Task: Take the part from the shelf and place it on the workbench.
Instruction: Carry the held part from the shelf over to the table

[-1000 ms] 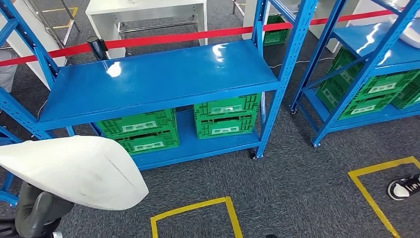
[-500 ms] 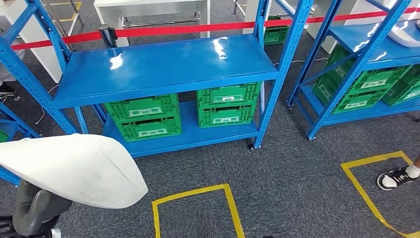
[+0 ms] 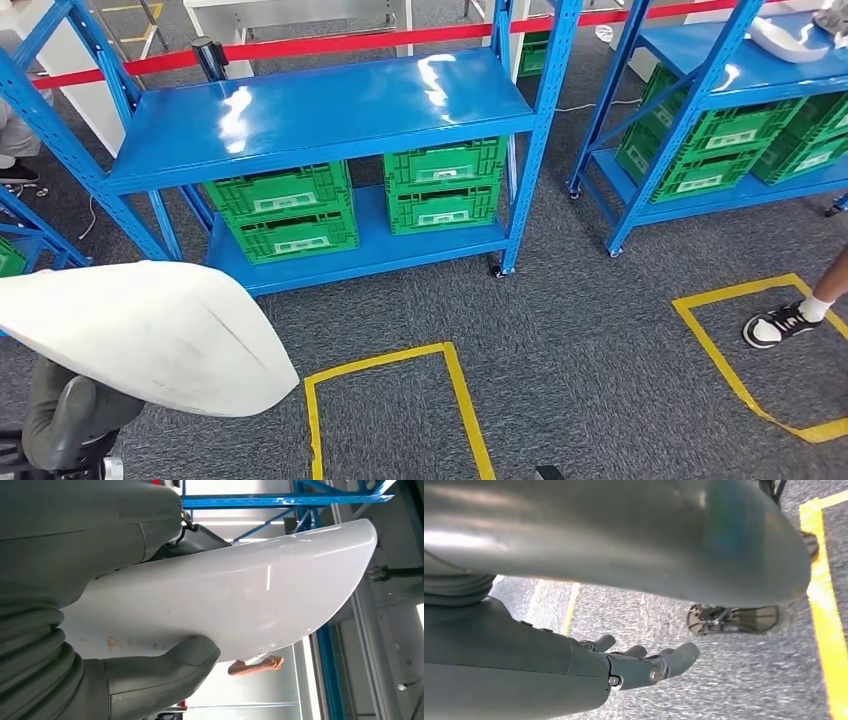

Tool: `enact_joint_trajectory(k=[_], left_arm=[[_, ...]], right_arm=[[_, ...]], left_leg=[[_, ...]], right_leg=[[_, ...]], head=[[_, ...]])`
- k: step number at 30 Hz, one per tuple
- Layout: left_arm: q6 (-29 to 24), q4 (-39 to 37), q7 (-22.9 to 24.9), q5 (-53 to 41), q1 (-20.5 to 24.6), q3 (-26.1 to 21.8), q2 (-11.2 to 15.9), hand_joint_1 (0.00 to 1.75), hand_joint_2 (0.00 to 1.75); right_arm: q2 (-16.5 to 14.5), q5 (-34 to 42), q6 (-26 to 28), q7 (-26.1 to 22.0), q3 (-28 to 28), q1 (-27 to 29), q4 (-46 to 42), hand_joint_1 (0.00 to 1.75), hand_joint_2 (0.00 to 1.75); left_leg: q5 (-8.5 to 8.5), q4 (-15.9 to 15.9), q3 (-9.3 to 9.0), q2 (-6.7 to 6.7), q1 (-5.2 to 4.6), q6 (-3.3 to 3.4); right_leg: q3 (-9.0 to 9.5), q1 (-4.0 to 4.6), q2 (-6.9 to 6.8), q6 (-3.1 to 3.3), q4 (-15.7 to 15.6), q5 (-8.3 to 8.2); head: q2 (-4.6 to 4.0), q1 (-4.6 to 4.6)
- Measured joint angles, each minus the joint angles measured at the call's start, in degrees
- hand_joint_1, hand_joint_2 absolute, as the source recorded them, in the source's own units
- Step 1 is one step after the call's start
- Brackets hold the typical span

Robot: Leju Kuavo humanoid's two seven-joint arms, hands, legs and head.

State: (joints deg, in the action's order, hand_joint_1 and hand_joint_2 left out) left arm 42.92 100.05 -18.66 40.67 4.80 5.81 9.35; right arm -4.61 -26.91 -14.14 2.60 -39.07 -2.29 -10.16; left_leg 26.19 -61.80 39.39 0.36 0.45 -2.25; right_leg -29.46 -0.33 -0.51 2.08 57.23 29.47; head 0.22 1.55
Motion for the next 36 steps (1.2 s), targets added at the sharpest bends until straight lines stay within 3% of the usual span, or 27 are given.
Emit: enact_joint_trajectory(k=[2,3,4,5,7,9,10,11,13,14,15,17,18,19,20,21,22,24,25,26,28,29,31,33,34,36], left_arm=[[1.22,0.29,-0.45,0.31,-0.91,-0.07,0.65,1.75,1.75],[1.97,0.21,-0.59,0.52,-1.15,-0.08,1.00,1.75,1.75],[2.55,-0.03,-0.65,0.72,-1.26,-0.08,1.31,1.75,1.75],[2.94,-0.35,-0.68,0.85,-1.30,-0.08,1.59,1.75,1.75],[3.21,-0.94,-0.71,0.98,-1.19,-0.08,1.92,1.75,1.75],[3.28,-1.21,-0.74,1.08,-0.80,-0.09,2.10,1.75,1.75],[3.30,-1.30,-0.76,1.14,-0.62,-0.09,2.18,1.75,1.75],[3.31,-1.41,-0.78,1.17,-0.53,-0.10,2.25,1.75,1.75],[3.31,-1.76,-0.79,1.19,-0.59,-0.10,2.31,1.75,1.75],[3.31,-1.90,-0.78,1.19,-0.64,-0.09,2.32,1.75,1.75],[3.30,-2.00,-0.77,1.20,-0.64,-0.09,2.32,1.75,1.75],[3.03,-2.07,-0.91,0.92,-0.71,-0.13,2.32,1.75,1.75],[2.40,-1.92,-1.13,0.28,-1.03,-0.36,2.31,1.75,1.75],[1.36,-1.47,-1.29,-0.56,-1.67,-0.88,2.27,1.75,1.75],[0.15,-0.77,-1.34,-1.50,-2.58,-1.71,2.20,1.75,1.75],[-0.83,0.08,-1.23,-2.31,-3.66,-2.80,2.05,1.75,1.75],[-1.32,0.91,-1.06,-2.85,-4.68,-3.96,1.86,1.75,1.75],[-0.83,1.87,-1.23,-3.49,-6.16,-5.86,1.46,1.75,1.75],[-0.23,2.02,-1.58,-3.64,-6.64,-6.60,1.31,1.75,1.75],[0.42,1.97,-2.02,-3.64,-6.99,-7.24,1.20,1.75,1.75],[1.54,1.55,-2.85,-3.46,-7.54,-8.46,1.09,1.75,1.75],[1.93,1.28,-3.13,-3.31,-7.78,-8.99,1.09,1.75,1.75],[2.40,0.79,-3.50,-2.95,-8.14,-9.75,1.13,1.75,1.75],[2.53,0.52,-3.65,-2.64,-8.39,-10.08,1.12,1.75,1.75],[2.54,0.39,-3.68,-2.55,-8.51,-10.15,1.08,1.75,1.75],[2.54,0.16,-3.76,-2.48,-8.66,-10.20,0.95,1.75,1.75]], right_arm=[[-0.14,-0.05,0.00,-0.17,-0.22,0.01,0.00,0.00,0.00],[-0.25,-0.10,0.00,-0.20,-0.27,0.01,0.00,0.00,0.00],[-0.36,-0.17,0.00,-0.20,-0.27,-0.01,0.00,0.00,0.00],[-0.50,-0.24,0.00,-0.21,-0.27,-0.02,0.00,0.00,0.00],[-0.78,-0.30,0.00,-0.22,-0.27,-0.09,-0.01,0.00,0.00],[-1.00,-0.31,0.00,-0.26,-0.27,-0.15,-0.03,0.00,0.00],[-1.05,-0.31,0.00,-0.27,-0.27,-0.21,-0.04,0.00,0.00],[-1.09,-0.31,0.00,-0.28,-0.27,-0.21,-0.04,0.00,0.00],[-1.11,-0.32,0.00,-0.25,-0.29,-0.04,-0.03,0.00,0.00],[-1.12,-0.34,0.00,-0.23,-0.30,0.08,-0.03,0.00,0.00],[-1.13,-0.35,0.00,-0.22,-0.31,0.19,-0.02,0.00,0.00],[-1.19,-0.37,-0.01,0.21,-0.32,0.17,-0.02,0.00,0.00],[-1.25,-0.37,-0.01,1.08,-0.32,0.08,-0.02,0.00,0.00],[-1.31,-0.42,-0.01,2.45,-0.32,-0.04,-0.02,0.00,0.00],[-1.37,-0.51,-0.01,3.98,-0.32,-0.14,-0.02,0.00,0.00],[-1.42,-0.64,-0.01,5.22,-0.32,-0.18,-0.02,0.00,0.00],[-1.44,-0.75,0.00,5.83,-0.32,-0.17,-0.02,0.00,0.00],[-1.45,-0.84,0.00,5.22,-0.32,-0.23,-0.02,0.00,0.00],[-1.48,-0.87,0.00,4.45,-0.32,-0.32,-0.02,0.00,0.00],[-1.51,-0.95,0.00,3.58,-0.32,-0.42,-0.02,0.00,0.00],[-1.64,-1.17,0.00,2.09,-0.31,-0.50,-0.01,0.00,0.00],[-1.69,-1.26,0.01,1.44,-0.31,-0.54,0.01,0.00,0.00],[-1.75,-1.26,0.02,0.07,-0.31,-0.58,0.04,0.00,0.00],[-1.71,-1.21,0.03,-1.17,-0.32,-0.60,0.04,0.00,0.00],[-1.71,-1.21,0.03,-1.59,-0.32,-0.59,0.04,0.00,0.00],[-1.70,-1.26,0.02,-1.97,-0.32,-0.56,0.04,0.00,0.00]], left_leg=[[6.06,-6.31,1.16,-0.12,0.09,-0.50],[7.57,-9.45,1.31,-0.12,0.13,-0.70],[7.49,-11.46,0.95,-0.11,0.16,-0.83],[6.19,-11.98,-0.10,-0.11,0.19,-0.90],[3.59,-7.95,-4.90,-0.14,0.28,-0.76],[4.85,0.09,-11.21,-0.18,0.12,-0.24],[5.96,3.01,-13.08,-0.19,-0.03,0.16],[6.53,4.61,-13.74,-0.18,-0.23,0.63],[5.64,4.88,-12.74,0.01,-0.25,1.79],[4.94,4.91,-12.08,0.13,-0.20,2.36],[4.17,4.96,-11.29,0.24,-0.10,2.84],[2.72,4.82,-9.61,0.30,-0.13,3.26],[1.97,4.65,-8.65,0.31,-0.17,3.26],[1.25,4.39,-7.61,0.36,-0.21,3.19],[0.59,4.07,-6.52,0.44,-0.22,3.08],[0.01,3.69,-5.41,0.52,-0.22,2.93],[-0.50,3.28,-4.42,0.58,-0.21,2.76],[-1.39,2.59,-2.97,0.57,-0.33,2.24],[-1.90,2.45,-2.59,0.57,-0.37,1.90],[-2.44,2.54,-2.41,0.58,-0.38,1.52],[-3.29,2.84,-2.24,0.54,-0.18,0.78],[-2.54,2.47,-1.89,0.41,-0.09,0.43],[2.28,-1.22,-0.62,0.11,0.09,-0.17],[7.72,-7.86,0.51,-0.01,0.16,-0.65],[8.52,-10.63,0.51,-0.02,0.17,-0.79],[6.39,-11.59,-1.72,-0.04,0.17,-0.77]], right_leg=[[-1.76,0.02,-0.11,0.34,0.04,-1.47],[-2.75,0.04,-0.17,0.33,0.13,-2.23],[-3.76,0.04,-0.24,0.27,0.26,-2.98],[-4.82,0.04,-0.33,0.16,0.43,-3.73],[-6.81,0.02,-0.42,-0.19,0.87,-5.15],[-8.20,0.13,-0.42,-0.74,1.34,-6.35],[-8.52,0.15,-0.41,-1.06,1.42,-6.98],[-8.73,0.15,-0.40,-1.44,1.30,-7.63],[-9.17,-0.05,-0.28,-2.21,1.20,-8.11],[-9.63,-0.12,-0.16,-2.55,2.01,-6.80],[-10.28,-0.19,-0.05,-2.81,3.86,-4.36],[-11.80,-0.25,0.08,-3.12,10.43,1.92],[-12.28,-0.26,0.10,-3.21,14.00,3.76],[-12.19,-0.26,0.11,-3.23,16.59,4.08],[-11.29,-0.26,0.12,-3.20,17.53,3.10],[-9.46,-0.26,0.13,-3.09,16.58,1.45],[-6.58,-0.26,0.19,-2.90,13.61,0.24],[-0.61,-0.08,0.37,-2.34,5.53,0.99],[1.14,0.07,0.44,-2.03,2.55,1.98],[1.73,0.24,0.47,-1.70,1.00,2.67],[1.13,0.28,0.31,-0.94,0.43,1.96],[0.66,0.21,0.18,-0.48,0.26,1.28],[-0.79,0.05,-0.14,0.25,-0.01,-0.31],[-2.63,0.13,-0.23,0.46,0.09,-1.79],[-3.63,0.18,-0.26,0.44,0.21,-2.52],[-5.71,0.23,-0.33,0.26,0.55,-3.96]], head=[[0.00,0.06],[0.00,0.06],[0.00,0.06],[0.00,0.07],[0.00,0.06],[0.00,0.06],[0.00,0.06],[0.00,0.06],[0.00,0.05],[0.00,0.03],[0.00,0.01],[0.00,-0.04],[0.00,-0.06],[0.00,-0.06],[0.00,-0.07],[0.00,-0.08],[0.00,-0.08],[0.00,-0.10],[0.00,-0.10],[0.00,-0.11],[0.00,-0.09],[0.00,-0.08],[0.00,-0.01],[0.00,0.06],[0.00,0.05],[0.00,0.05]])
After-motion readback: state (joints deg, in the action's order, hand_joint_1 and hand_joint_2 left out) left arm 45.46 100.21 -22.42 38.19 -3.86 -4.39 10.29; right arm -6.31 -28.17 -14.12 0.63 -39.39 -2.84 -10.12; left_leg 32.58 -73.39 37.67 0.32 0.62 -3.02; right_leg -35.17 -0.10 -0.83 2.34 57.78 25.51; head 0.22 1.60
